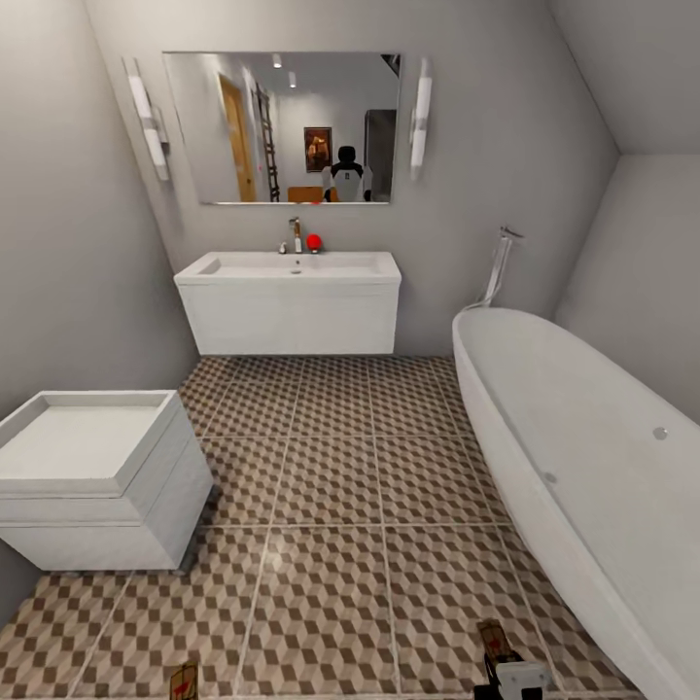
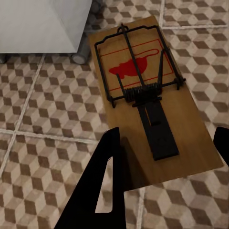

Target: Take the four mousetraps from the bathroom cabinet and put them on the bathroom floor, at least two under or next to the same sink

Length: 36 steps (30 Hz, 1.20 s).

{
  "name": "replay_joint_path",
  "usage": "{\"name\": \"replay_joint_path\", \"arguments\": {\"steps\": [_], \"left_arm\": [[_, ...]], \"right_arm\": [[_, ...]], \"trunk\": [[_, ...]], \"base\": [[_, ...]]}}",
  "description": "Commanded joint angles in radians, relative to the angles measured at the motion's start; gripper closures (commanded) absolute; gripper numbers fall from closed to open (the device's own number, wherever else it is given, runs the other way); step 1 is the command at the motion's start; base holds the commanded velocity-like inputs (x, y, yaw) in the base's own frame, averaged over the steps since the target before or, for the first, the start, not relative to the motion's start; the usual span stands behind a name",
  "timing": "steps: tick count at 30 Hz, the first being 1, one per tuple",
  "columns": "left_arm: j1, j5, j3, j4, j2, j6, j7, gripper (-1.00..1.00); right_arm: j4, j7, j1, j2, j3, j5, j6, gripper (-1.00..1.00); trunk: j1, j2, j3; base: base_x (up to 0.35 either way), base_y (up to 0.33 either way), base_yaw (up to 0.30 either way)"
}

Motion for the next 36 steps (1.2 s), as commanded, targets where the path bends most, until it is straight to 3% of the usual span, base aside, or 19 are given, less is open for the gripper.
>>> {"name": "replay_joint_path", "arguments": {"steps": [1,36], "left_arm": [[-0.001,-0.007,-0.005,0.001,0.0,-0.001,0.01,1.0],[-0.001,-0.007,-0.004,0.002,-0.003,-0.002,0.01,1.0]], "right_arm": [[0.001,-0.002,-0.001,0.001,-0.005,0.009,-0.003,1.0],[0.001,-0.002,-0.001,0.001,-0.005,0.009,-0.003,1.0]], "trunk": [[0.0,0.0,-0.001],[0.0,0.0,-0.001]], "base": [[0.228,0.0,0.0],[0.217,-0.058,0.029]]}}
